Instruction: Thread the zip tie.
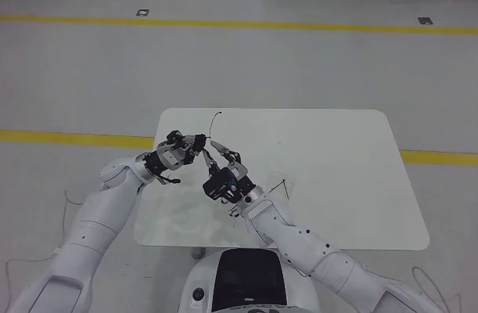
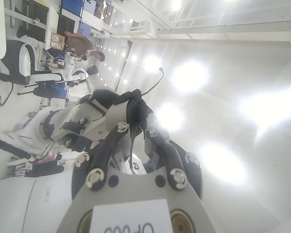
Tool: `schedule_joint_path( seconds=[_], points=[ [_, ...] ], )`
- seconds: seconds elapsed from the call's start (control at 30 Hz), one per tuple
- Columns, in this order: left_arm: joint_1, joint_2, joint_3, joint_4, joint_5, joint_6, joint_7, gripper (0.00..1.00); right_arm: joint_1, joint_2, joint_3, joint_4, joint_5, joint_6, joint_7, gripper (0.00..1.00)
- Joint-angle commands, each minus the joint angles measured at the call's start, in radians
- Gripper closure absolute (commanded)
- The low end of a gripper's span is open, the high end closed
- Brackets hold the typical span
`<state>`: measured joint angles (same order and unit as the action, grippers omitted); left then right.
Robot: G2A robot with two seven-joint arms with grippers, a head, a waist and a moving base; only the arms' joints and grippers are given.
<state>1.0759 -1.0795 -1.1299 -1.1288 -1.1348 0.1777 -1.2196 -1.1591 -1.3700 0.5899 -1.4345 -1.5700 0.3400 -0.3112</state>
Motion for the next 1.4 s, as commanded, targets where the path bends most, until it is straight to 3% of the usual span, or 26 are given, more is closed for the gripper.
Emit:
schedule_joint_path(
  seconds=[0.0, 0.27, 0.4, 1.37],
  points=[
    [0.000, 0.000, 0.000, 0.000, 0.000, 0.000, 0.000, 1.00, 0.001, -0.003, 0.002, 0.002, 0.000, 0.000, 0.002, 0.81],
    [0.000, 0.000, 0.000, 0.000, 0.000, 0.000, 0.000, 1.00, -0.002, -0.013, 0.016, 0.010, 0.000, 0.000, 0.007, 0.89],
    [0.000, 0.000, 0.000, 0.000, 0.000, 0.000, 0.000, 1.00, -0.005, -0.017, 0.022, 0.013, 0.000, 0.000, 0.009, 1.00],
    [0.000, 0.000, 0.000, 0.000, 0.000, 0.000, 0.000, 1.00, -0.033, -0.013, 0.059, 0.020, 0.000, 0.000, 0.014, 1.00]
  ],
)
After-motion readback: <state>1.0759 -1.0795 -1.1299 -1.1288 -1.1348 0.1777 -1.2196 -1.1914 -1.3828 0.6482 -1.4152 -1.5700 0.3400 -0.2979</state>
